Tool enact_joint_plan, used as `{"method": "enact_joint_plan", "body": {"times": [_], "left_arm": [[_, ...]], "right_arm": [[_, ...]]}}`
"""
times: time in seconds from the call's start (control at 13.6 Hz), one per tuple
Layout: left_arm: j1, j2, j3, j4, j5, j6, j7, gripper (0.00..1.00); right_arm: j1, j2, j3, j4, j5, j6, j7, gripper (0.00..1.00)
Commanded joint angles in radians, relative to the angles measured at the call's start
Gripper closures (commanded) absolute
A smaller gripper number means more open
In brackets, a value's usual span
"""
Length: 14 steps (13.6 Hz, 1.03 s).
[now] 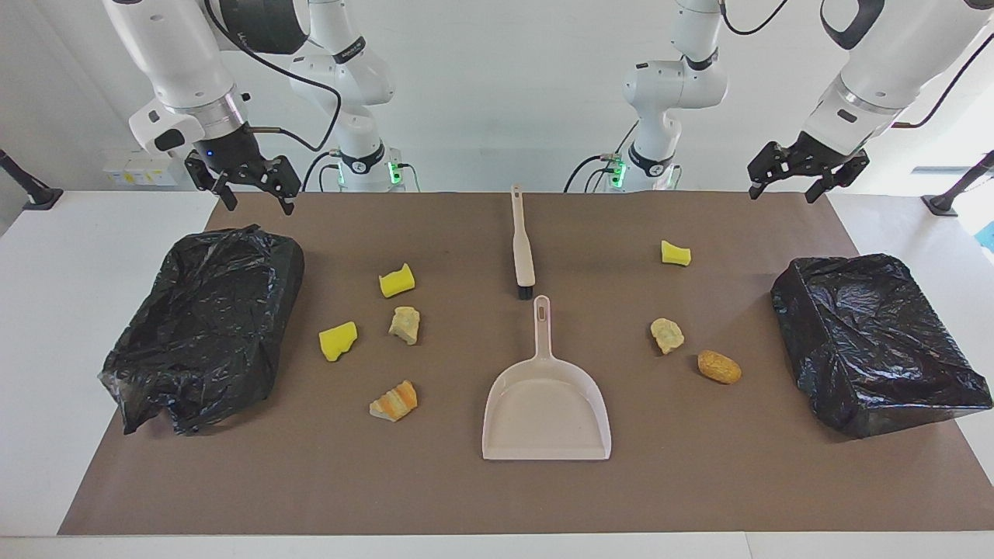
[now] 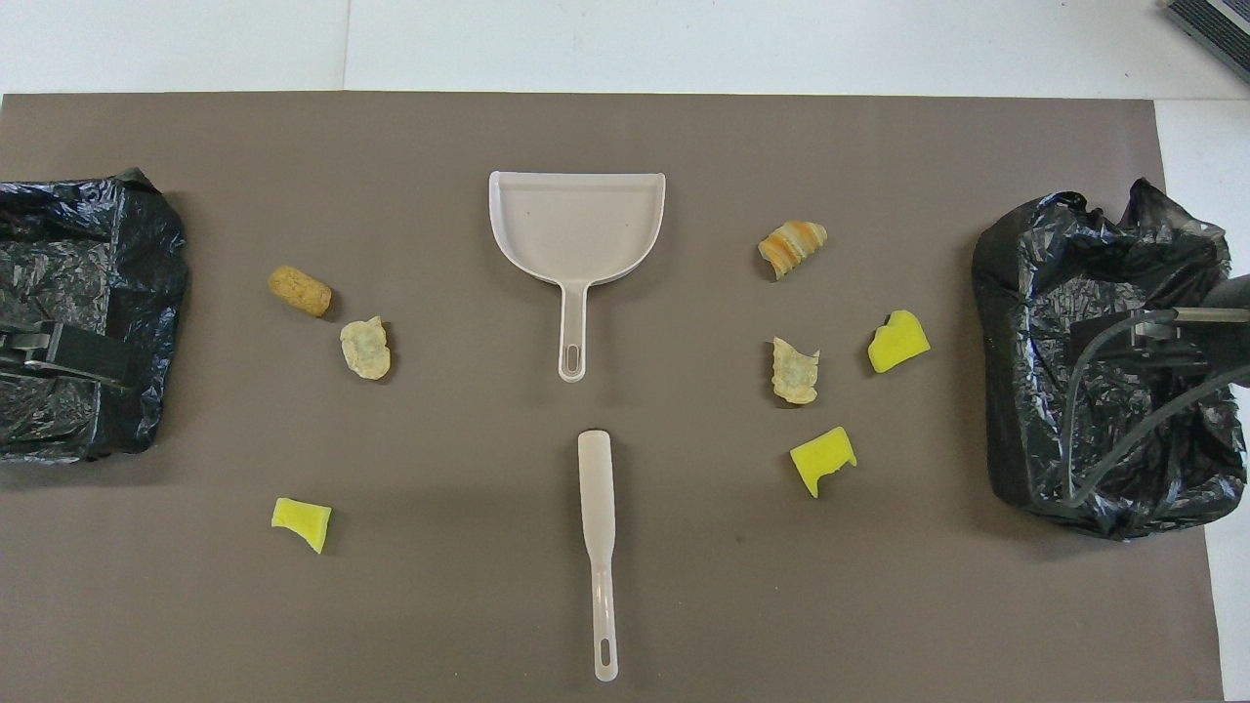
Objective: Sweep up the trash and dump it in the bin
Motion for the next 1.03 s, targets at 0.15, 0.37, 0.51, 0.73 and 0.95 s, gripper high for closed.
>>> {"method": "enact_joint_plan", "body": {"times": [0.15,0.37,0.51,0.73,0.95], "left_arm": [[0.012,-0.001,-0.003,-0.005,-0.007,0.002,0.0,0.0],[0.012,-0.001,-0.003,-0.008,-0.007,0.003,0.005,0.0],[0.012,-0.001,-0.003,-0.015,-0.007,0.005,0.006,0.0],[0.003,-0.014,-0.003,-0.057,-0.009,0.051,-0.002,0.0],[-0.006,-0.034,-0.014,-0.139,-0.01,0.123,-0.005,0.0]], "right_arm": [[0.111,-0.004,-0.11,-0.008,0.002,-0.009,0.01,0.0],[0.104,-0.006,-0.112,-0.005,0.02,0.0,0.005,0.0],[0.105,-0.006,-0.106,-0.005,0.02,0.0,0.005,0.0],[0.105,-0.006,-0.106,-0.005,0.022,0.0,0.005,0.0],[0.105,-0.007,-0.106,-0.005,0.022,0.001,0.005,0.0]]}}
